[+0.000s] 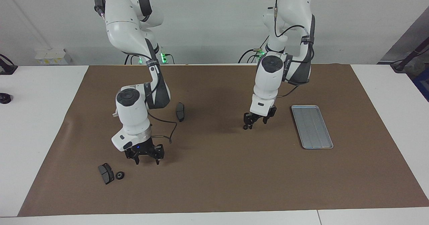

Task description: Pick bearing gear from pile to tray

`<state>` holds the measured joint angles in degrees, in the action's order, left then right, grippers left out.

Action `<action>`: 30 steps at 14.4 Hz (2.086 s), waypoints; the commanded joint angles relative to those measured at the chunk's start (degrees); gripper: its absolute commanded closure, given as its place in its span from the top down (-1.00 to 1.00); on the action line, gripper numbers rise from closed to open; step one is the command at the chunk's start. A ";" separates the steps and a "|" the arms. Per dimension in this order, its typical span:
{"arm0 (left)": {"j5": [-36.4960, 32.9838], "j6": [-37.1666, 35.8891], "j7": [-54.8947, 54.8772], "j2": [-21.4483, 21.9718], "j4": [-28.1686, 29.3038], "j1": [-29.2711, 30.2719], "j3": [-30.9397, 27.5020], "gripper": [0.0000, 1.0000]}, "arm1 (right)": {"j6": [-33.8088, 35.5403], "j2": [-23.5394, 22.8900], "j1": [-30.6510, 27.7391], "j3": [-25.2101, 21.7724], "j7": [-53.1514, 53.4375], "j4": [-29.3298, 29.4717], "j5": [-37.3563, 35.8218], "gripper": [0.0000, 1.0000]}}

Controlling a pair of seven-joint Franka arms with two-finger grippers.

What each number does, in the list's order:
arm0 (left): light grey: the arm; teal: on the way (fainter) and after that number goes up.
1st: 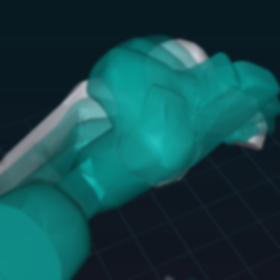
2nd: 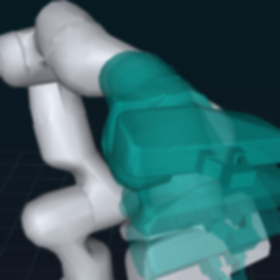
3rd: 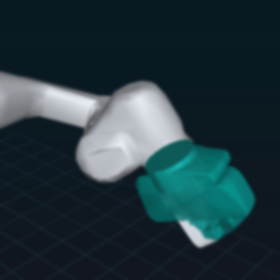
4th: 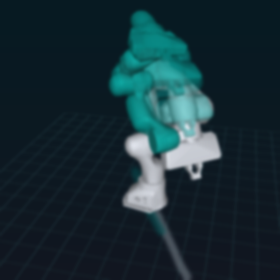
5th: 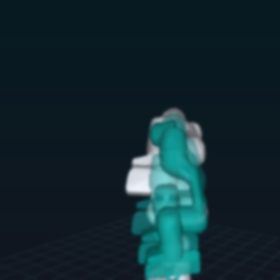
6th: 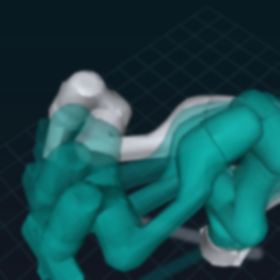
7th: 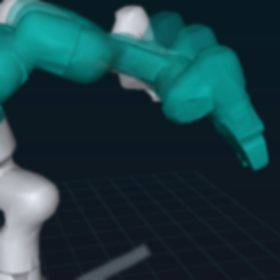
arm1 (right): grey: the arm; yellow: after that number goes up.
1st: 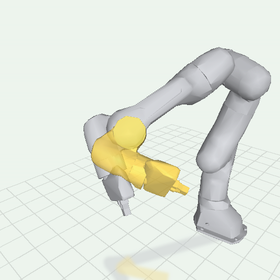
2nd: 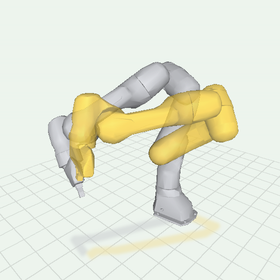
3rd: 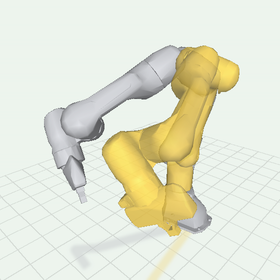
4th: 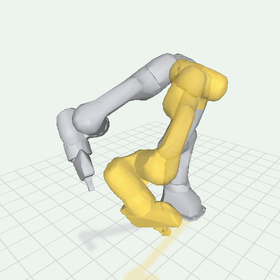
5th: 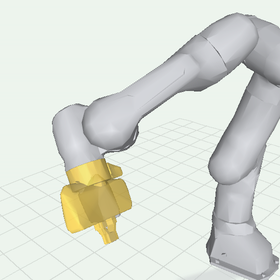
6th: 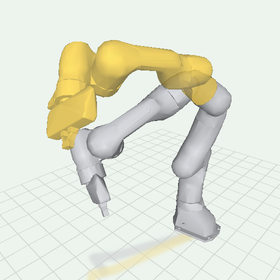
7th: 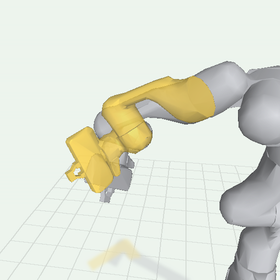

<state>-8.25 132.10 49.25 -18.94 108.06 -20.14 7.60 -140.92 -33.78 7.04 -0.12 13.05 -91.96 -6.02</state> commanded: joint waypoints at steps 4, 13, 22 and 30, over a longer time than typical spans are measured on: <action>-1.69 5.09 7.26 -0.66 4.60 -2.88 -0.92 0.09 | 0.55 0.74 -4.40 1.00 -4.87 -3.49 -1.01 0.67; -1.69 9.05 10.16 -0.22 7.69 -3.68 -0.75 -0.66 | 6.43 1.70 -5.64 1.00 -5.15 -4.20 -0.84 0.39; -1.07 -2.79 -0.36 8.38 4.62 4.31 -0.48 -1.00 | 8.99 2.49 -6.96 1.08 -5.32 -5.25 -0.75 0.10; 7.53 -0.89 -41.92 9.98 6.02 28.12 -0.57 -1.00 | 8.99 3.81 -6.78 1.26 -5.06 -8.59 0.04 0.01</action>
<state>-3.19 128.50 15.19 -8.85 112.58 4.31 6.31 -132.53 -31.41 1.28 0.30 8.59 -96.56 -5.89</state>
